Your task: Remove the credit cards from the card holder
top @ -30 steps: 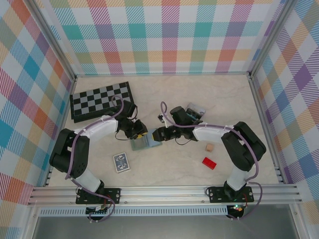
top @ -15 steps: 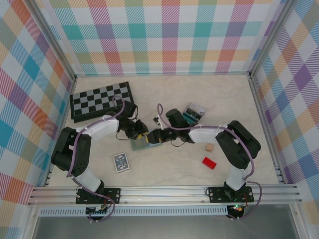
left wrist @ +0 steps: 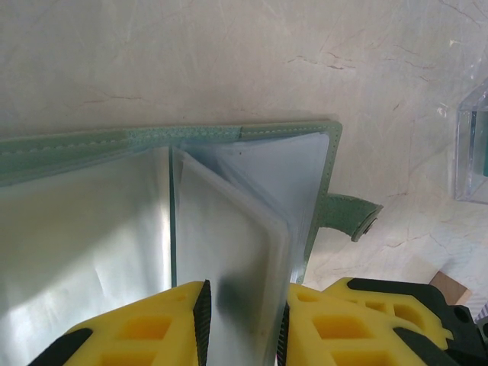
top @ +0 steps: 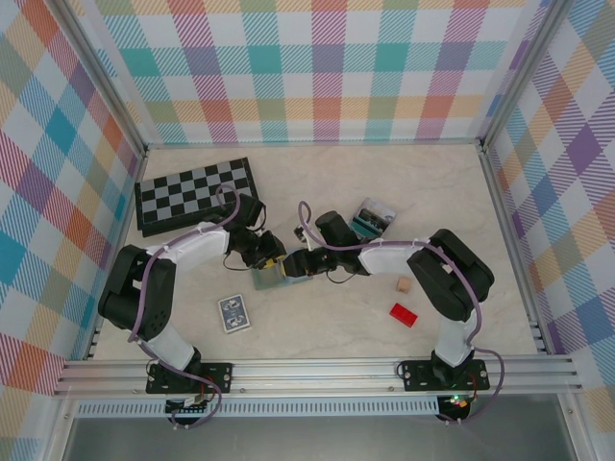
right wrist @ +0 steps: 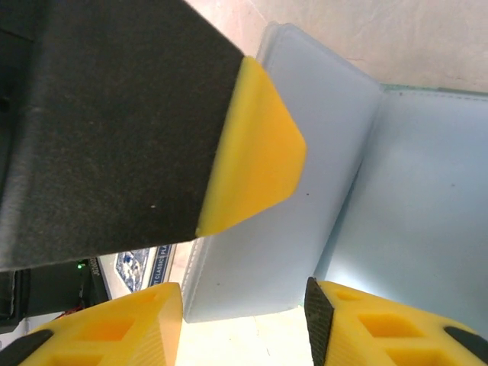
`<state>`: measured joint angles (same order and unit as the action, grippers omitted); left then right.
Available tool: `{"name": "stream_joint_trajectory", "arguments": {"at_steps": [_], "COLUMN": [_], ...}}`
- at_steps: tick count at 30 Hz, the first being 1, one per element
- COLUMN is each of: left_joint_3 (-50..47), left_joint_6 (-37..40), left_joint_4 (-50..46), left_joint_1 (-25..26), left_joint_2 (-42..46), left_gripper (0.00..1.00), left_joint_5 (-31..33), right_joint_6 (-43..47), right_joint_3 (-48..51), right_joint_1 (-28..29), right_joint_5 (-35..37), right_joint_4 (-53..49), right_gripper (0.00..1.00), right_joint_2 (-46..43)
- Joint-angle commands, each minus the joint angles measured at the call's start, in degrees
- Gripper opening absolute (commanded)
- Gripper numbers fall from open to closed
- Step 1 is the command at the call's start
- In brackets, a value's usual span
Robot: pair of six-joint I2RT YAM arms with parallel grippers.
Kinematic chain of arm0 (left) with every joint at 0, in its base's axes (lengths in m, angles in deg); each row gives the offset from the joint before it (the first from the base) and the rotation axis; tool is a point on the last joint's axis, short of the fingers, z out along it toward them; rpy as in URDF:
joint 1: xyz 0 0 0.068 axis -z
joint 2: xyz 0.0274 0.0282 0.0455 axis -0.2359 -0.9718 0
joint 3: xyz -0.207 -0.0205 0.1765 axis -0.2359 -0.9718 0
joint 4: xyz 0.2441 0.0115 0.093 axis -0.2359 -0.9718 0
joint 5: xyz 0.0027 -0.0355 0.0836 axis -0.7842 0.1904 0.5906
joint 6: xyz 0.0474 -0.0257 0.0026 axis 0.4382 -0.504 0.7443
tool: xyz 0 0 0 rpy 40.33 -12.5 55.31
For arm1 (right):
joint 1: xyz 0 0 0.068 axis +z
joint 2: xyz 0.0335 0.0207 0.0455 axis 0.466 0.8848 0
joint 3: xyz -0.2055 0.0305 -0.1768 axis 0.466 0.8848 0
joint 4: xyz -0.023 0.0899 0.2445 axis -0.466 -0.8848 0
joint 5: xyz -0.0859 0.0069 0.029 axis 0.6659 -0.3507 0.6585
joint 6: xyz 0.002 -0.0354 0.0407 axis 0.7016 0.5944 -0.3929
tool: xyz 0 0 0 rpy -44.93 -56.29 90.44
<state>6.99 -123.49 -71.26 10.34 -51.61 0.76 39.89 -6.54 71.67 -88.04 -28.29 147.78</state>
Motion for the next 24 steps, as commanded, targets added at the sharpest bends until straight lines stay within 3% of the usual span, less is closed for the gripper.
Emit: {"name": "stream_joint_trajectory", "arguments": {"at_steps": [1,13,24], "left_joint_3": [1.22,2.40,2.36], "left_joint_6": [0.32,0.57,0.58], "left_joint_4": [-1.74,-4.63,-5.59], "left_joint_1": [0.60,0.55,0.53], "left_joint_2": [0.81,2.84,4.95], "left_gripper": [0.29,0.37,0.56], "left_joint_5": [0.58,4.96,7.58], "right_joint_6": [0.28,1.35,3.33], "right_joint_3": [-1.51,-2.03,-3.69], "right_joint_1": [0.22,0.22,0.22], "right_joint_5": [2.31,4.31,2.73], "right_joint_4": [-1.64,-3.83,-5.26], "right_gripper": [0.44,0.37,0.39], "right_joint_2": [0.70,0.23,-0.05]}}
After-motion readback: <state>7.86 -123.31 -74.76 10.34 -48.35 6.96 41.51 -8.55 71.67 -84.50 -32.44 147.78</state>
